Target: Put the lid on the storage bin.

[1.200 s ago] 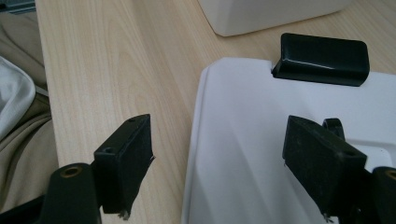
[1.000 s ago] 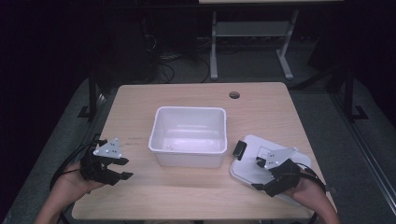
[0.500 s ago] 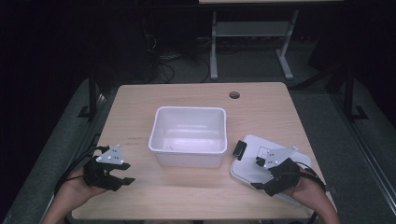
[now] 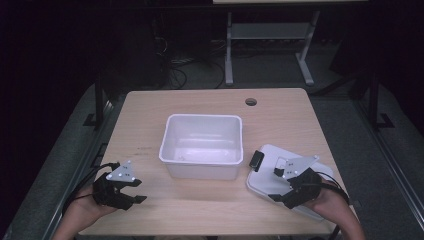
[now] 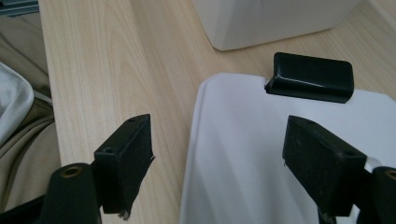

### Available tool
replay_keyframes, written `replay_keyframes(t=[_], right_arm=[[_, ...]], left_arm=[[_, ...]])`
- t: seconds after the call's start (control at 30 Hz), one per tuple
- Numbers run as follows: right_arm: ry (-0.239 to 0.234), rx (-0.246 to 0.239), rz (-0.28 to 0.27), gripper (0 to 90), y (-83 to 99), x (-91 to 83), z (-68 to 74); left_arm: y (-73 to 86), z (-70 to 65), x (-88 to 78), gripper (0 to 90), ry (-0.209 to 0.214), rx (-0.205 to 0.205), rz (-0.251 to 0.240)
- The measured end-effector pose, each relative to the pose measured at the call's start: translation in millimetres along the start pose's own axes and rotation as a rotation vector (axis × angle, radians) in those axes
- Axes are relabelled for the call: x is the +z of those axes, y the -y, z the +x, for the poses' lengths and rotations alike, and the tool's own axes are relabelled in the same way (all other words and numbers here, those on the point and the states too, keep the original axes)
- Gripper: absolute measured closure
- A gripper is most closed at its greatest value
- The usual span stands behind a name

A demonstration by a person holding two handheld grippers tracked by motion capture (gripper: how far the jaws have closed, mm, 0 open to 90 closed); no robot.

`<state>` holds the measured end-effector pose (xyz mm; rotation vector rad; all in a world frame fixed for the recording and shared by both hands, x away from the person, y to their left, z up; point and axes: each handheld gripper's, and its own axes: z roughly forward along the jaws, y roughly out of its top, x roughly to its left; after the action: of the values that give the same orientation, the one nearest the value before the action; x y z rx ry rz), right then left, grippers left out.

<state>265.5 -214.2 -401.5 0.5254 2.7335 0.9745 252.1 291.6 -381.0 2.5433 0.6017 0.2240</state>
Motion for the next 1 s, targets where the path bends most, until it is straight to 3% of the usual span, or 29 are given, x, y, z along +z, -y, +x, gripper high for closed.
replay_keyframes(t=[0.43,1.0], right_arm=[[0.011,0.007,0.034,23.5,0.1,-2.1,-6.2],[0.037,0.053,0.037,24.1,8.3,-7.3,-21.7]], left_arm=[[10.9,-3.0,5.0,43.5,-0.006,-0.011,-0.005],[14.5,-5.2,9.0,40.3,-0.01,-0.015,-0.019]])
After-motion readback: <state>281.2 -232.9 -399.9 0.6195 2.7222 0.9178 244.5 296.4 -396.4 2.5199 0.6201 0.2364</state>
